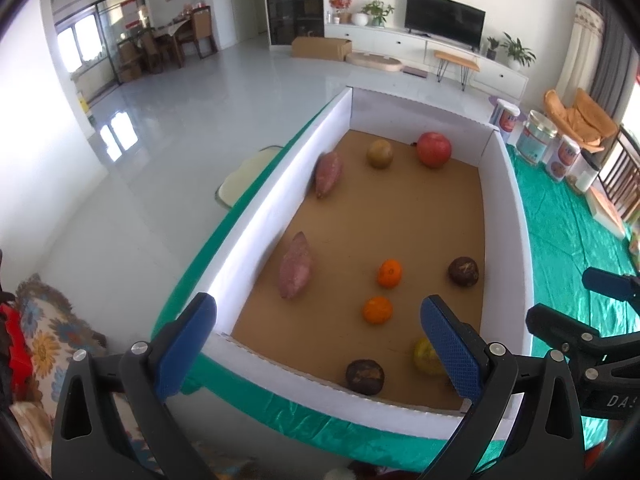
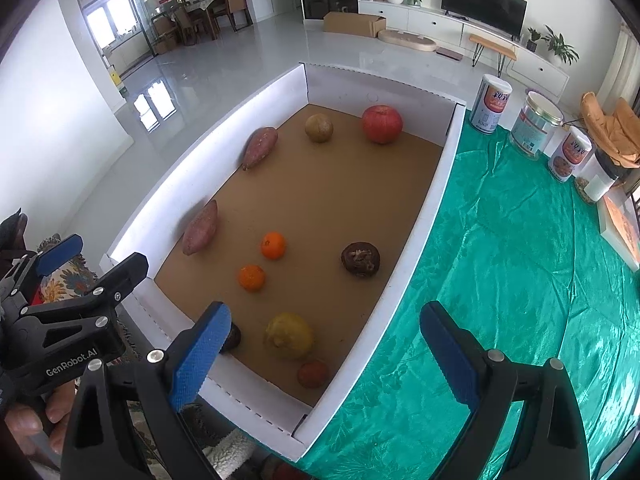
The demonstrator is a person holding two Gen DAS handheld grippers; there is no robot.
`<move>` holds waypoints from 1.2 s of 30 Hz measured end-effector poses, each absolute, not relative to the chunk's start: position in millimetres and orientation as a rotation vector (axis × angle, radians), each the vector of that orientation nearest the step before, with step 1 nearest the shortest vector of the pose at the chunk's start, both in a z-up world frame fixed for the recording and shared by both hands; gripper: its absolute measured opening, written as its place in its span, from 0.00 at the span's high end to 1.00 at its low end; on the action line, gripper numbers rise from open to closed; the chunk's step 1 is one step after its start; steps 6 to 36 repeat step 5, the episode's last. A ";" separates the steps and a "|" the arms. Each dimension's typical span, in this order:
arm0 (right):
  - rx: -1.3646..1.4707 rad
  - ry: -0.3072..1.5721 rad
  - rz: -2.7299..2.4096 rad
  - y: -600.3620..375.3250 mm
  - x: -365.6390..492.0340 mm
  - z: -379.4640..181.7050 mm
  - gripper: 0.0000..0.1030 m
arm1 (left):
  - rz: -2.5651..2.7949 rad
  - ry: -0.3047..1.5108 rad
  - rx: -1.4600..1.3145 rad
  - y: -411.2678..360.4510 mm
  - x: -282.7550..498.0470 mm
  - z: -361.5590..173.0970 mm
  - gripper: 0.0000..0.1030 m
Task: Organize fruits
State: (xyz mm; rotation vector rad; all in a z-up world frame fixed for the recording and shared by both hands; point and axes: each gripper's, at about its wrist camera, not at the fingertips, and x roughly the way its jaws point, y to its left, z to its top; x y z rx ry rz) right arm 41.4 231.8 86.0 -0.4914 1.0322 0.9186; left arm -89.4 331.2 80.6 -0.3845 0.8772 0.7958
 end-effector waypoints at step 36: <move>-0.486 1.033 0.919 231.2 41.9 85.5 0.08 | 0.802 0.859 -0.358 326.5 -88.6 84.9 0.01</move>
